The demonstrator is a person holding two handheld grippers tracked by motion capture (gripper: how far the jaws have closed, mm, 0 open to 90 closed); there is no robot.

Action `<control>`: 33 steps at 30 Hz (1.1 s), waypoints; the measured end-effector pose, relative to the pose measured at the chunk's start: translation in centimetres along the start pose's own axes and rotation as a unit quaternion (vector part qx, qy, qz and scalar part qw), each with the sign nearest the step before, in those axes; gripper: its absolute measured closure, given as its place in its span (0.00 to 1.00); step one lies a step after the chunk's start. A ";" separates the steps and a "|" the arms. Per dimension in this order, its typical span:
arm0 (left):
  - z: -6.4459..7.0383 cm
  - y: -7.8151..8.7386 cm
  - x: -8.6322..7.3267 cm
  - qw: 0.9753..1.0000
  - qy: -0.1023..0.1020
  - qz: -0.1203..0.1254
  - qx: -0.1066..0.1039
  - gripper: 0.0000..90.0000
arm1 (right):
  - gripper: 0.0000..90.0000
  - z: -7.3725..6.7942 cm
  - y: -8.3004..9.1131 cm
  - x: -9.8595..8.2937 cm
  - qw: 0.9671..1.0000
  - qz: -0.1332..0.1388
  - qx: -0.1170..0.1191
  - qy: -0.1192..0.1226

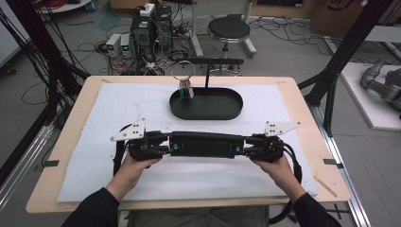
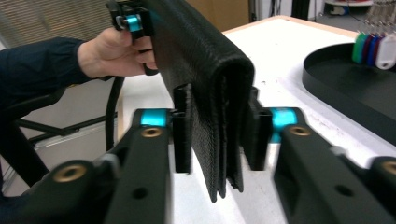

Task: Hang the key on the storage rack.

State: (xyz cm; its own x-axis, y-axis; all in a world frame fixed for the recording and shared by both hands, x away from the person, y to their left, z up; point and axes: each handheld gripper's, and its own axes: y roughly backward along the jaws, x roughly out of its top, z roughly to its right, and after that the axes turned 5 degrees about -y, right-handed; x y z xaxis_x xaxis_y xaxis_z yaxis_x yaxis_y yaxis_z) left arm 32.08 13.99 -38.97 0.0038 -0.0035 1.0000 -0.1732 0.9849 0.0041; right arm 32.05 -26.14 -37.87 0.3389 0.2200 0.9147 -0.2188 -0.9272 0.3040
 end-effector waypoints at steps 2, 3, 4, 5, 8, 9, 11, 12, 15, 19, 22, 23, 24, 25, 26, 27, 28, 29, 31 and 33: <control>0.0 0.0 0.2 1.000 -0.001 -0.007 0.009 0.80 | 0.84 -0.2 0.1 0.1 1.000 0.006 0.001 0.008; 0.0 0.1 0.2 1.000 -0.004 -0.013 0.013 0.79 | 0.85 -0.3 0.1 0.1 1.000 0.008 0.001 0.012; -0.1 0.1 0.3 1.000 -0.009 -0.021 0.021 0.78 | 0.85 -0.3 0.1 0.1 1.000 0.007 0.000 0.012; -0.1 0.1 0.3 0.999 -0.008 -0.025 0.029 0.75 | 0.86 -0.4 0.2 0.2 1.000 0.006 -0.003 0.015; -0.4 0.3 0.4 0.998 -0.007 -0.044 0.049 0.65 | 0.86 -0.6 0.2 0.3 0.999 -0.003 -0.024 0.029; -0.5 0.5 0.4 0.997 -0.005 -0.048 0.057 0.61 | 0.86 -0.6 0.3 0.3 0.999 -0.003 -0.033 0.032; -0.7 0.8 0.5 0.995 -0.001 -0.058 0.077 0.55 | 0.87 -0.5 0.4 0.3 0.998 -0.003 -0.047 0.032; -0.7 1.0 0.5 0.995 -0.002 -0.061 0.083 0.52 | 0.87 -0.4 0.5 0.3 0.998 0.000 -0.060 0.036; -0.6 1.5 0.7 0.993 -0.006 -0.063 0.095 0.49 | 0.87 0.1 0.9 0.4 0.996 0.009 -0.085 0.026; -0.3 2.2 0.9 0.991 -0.014 -0.072 0.108 0.46 | 0.87 1.2 1.5 0.6 0.991 0.028 -0.129 0.016; -0.1 2.7 0.9 0.990 -0.013 -0.074 0.118 0.45 | 0.87 2.1 1.7 1.0 0.986 0.037 -0.164 0.009; 0.0 2.9 0.8 0.990 -0.011 -0.072 0.120 0.45 | 0.87 2.3 1.7 1.1 0.985 0.038 -0.170 0.007; 0.0 3.2 0.7 0.989 -0.011 -0.075 0.123 0.45 | 0.87 2.6 1.7 1.3 0.983 0.040 -0.181 0.007; 0.1 3.4 0.7 0.989 -0.010 -0.075 0.127 0.45 | 0.87 3.0 1.6 1.5 0.980 0.041 -0.193 0.003; 0.1 3.7 0.6 0.988 -0.011 -0.076 0.131 0.44 | 0.87 3.2 1.5 1.6 0.979 0.042 -0.200 0.001; 0.2 3.9 0.5 0.988 -0.011 -0.076 0.133 0.44 | 0.87 3.6 1.4 1.8 0.977 0.043 -0.209 0.002; 0.3 4.1 0.5 0.988 -0.008 -0.075 0.136 0.44 | 0.87 3.9 1.3 1.9 0.976 0.042 -0.215 -0.003; 0.4 4.3 0.4 0.987 -0.009 -0.077 0.138 0.44 | 0.87 4.3 1.1 2.0 0.974 0.041 -0.223 -0.003; 0.6 4.6 0.4 0.986 -0.011 -0.080 0.143 0.43 | 0.87 4.9 0.7 2.2 0.971 0.041 -0.234 -0.003; 0.9 4.9 0.4 0.986 -0.014 -0.080 0.148 0.43 | 0.87 5.6 0.2 2.5 0.969 0.040 -0.243 -0.004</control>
State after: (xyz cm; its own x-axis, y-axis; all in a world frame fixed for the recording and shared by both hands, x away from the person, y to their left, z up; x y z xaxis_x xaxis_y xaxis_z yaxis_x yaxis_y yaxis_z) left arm 30.37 18.61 -38.60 0.0280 -0.1629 0.9862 -0.4527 0.8776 0.1578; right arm 37.94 -27.46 -37.03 0.3100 0.1480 0.9391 -0.6495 -0.6884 0.3229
